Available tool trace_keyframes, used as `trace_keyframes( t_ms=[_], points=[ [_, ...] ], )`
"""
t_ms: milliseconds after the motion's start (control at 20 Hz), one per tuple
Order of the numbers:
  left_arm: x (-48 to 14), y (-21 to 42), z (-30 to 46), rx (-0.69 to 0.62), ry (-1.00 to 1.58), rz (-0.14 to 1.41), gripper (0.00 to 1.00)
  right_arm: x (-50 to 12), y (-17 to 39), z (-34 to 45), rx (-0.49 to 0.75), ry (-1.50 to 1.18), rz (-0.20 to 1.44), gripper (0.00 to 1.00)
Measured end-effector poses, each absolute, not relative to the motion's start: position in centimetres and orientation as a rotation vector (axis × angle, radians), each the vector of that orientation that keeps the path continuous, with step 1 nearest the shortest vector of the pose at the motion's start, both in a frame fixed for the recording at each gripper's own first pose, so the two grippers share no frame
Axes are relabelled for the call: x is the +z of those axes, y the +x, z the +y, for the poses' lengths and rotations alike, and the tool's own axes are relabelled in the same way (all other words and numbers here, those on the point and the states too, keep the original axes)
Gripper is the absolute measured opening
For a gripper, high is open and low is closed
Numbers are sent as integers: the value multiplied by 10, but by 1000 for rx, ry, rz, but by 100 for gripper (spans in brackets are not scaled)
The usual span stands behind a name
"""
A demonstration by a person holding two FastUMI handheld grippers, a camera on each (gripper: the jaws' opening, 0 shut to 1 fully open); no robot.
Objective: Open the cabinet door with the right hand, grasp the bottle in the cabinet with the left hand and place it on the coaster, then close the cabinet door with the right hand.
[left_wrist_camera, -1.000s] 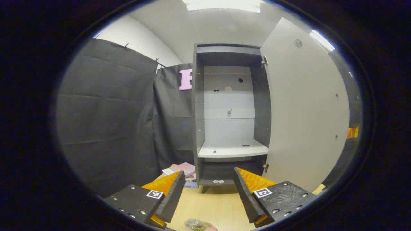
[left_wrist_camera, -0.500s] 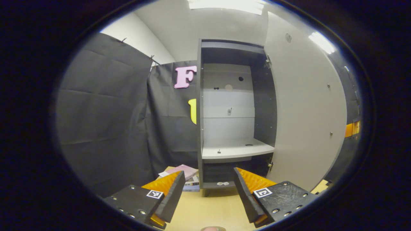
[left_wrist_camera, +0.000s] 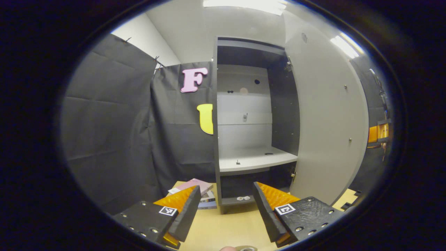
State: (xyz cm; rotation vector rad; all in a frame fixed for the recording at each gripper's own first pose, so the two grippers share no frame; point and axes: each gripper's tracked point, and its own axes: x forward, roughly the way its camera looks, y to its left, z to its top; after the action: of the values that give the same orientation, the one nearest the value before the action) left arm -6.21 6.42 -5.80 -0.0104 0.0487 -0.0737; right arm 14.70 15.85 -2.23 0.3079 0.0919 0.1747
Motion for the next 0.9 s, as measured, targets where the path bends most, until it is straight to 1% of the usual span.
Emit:
trace_keyframes(
  t_ms=[150, 400, 450, 500, 600, 650, 900],
  points=[
    [-55, -60, 61, -66, 3, 57, 86, -22, 155, 171, 187, 313, 108, 94],
    [-40, -63, 67, -28, 41, 61, 86, -17, 169, 193, 220, 315, 87, 95],
    [-39, -63, 66, -30, 33, 63, 89, -16, 174, 198, 232, 320, 83, 94],
    [-38, -64, 63, -38, 22, 66, 86, -15, 178, 203, 241, 318, 83, 95],
    [-38, -61, 66, -39, -1, 68, 86, -12, 181, 209, 244, 283, 78, 95],
    [-37, -59, 67, -39, -17, 73, 86, -10, 184, 211, 240, 258, 66, 95],
    [-32, -51, 69, -24, -37, 80, 86, -4, 185, 197, 136, 113, 12, 94]
  ],
)
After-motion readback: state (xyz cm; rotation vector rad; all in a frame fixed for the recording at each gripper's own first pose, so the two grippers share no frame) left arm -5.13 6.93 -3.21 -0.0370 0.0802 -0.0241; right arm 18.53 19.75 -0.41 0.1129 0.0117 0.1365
